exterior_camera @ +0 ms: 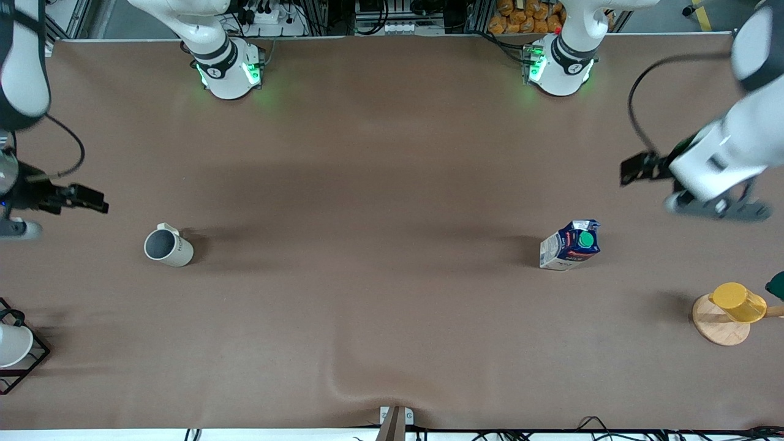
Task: Place milk next to cup
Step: 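Reach the left gripper to the milk carton while the right gripper reaches the mug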
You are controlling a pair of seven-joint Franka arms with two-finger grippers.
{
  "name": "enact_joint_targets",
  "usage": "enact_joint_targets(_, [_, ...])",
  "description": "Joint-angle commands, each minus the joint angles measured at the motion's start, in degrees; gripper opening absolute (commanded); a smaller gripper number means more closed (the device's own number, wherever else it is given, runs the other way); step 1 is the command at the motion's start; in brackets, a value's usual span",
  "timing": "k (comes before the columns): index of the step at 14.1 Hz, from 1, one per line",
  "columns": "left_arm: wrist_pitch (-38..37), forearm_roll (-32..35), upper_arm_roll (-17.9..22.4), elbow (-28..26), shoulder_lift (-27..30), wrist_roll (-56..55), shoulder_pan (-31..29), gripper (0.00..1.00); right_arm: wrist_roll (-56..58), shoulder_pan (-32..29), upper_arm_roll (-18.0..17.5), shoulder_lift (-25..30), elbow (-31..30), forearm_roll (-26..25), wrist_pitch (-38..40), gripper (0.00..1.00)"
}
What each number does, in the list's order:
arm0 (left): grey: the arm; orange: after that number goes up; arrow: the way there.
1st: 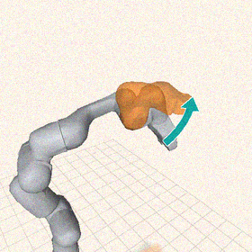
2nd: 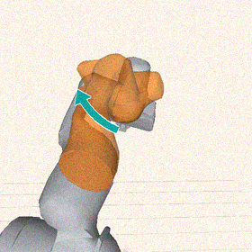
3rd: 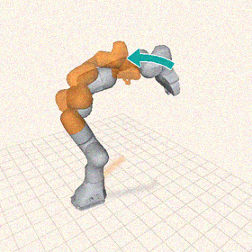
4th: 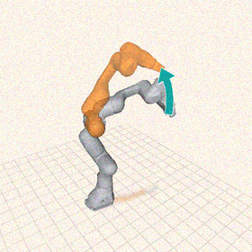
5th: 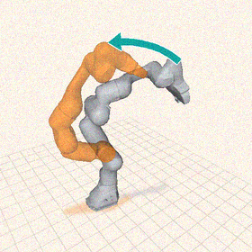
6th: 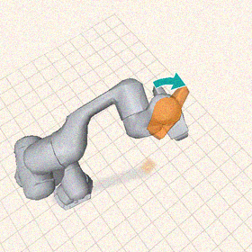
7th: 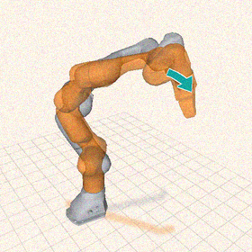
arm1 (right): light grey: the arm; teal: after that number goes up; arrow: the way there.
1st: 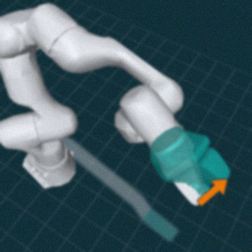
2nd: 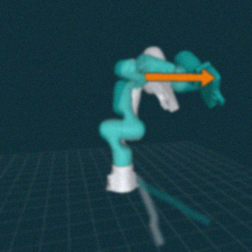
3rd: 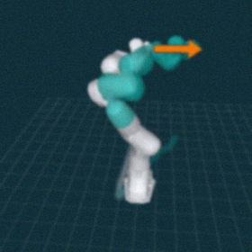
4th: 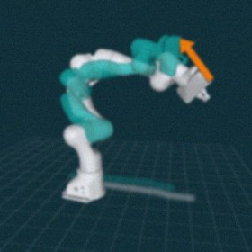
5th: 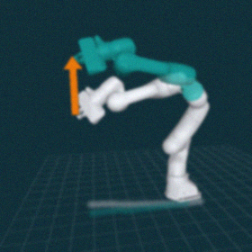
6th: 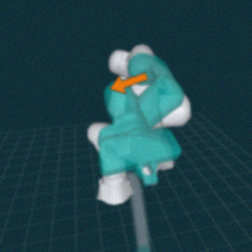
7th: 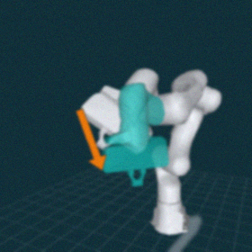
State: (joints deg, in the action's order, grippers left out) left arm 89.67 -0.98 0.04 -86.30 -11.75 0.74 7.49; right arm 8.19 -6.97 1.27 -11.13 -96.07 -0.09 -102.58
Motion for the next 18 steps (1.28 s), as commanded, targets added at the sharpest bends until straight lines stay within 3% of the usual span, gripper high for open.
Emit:
enact_joint_targets(1, [7.25, -1.04, 0.04, -6.75, 0.76, -1.36, -0.01, 1.0, 3.91, -2.24, -0.66, -4.32, -1.82, -0.96, -6.8, 1.0])
enact_joint_targets(5, [16.41, -0.87, -0.31, -13.28, -0.38, -4.7, 1.65, 1.0, 9.91, -4.19, -0.74, -10.66, -2.27, -0.17, -12.2, 1.0])
enact_joint_targets(7, [16.95, -0.87, -0.31, -13.37, -2.05, -4.7, 1.83, 1.0, 9.39, -4.27, -0.74, -13.54, -2.28, 0.0, -12.46, 1.0])
enact_joint_targets(9, [17.03, -0.78, -0.31, -13.54, -3.37, -4.7, 1.83, 1.0, 9.56, -4.54, -0.74, -16.63, -2.45, 3.24, -14.65, 1.0])
enact_joint_targets(13, [18.43, -0.69, -0.31, -13.46, -6.18, -4.7, 1.83, 1.0, 10.17, -4.89, -0.83, -20.68, -3.93, 3.6, -18.78, 0.97])
enact_joint_targets(14, [18.88, -0.69, -0.31, -13.28, -6.79, -4.61, 1.83, 1.0, 10.61, -4.89, -0.92, -20.59, -5.77, 3.61, -21.32, 0.84])
enact_joint_targets(15, [19.05, -0.61, -0.31, -13.28, -7.41, -4.43, 1.83, 1.0, 11.57, -4.8, -0.92, -20.25, -7.27, 3.61, -22.65, 0.64])
enact_joint_targets(17, [19.67, 0.88, -0.31, -13.19, -8.46, -4.35, 1.83, 1.0, 11.76, -4.54, -1.01, -20.07, -7.46, 3.61, -22.4, 0.08])
enact_joint_targets(18, [19.84, 1.06, -0.31, -13.11, -9.16, -4.35, 1.92, 1.0, 11.5, -4.28, -1.01, -19.72, -7.46, 3.61, -22.05, 0.0])
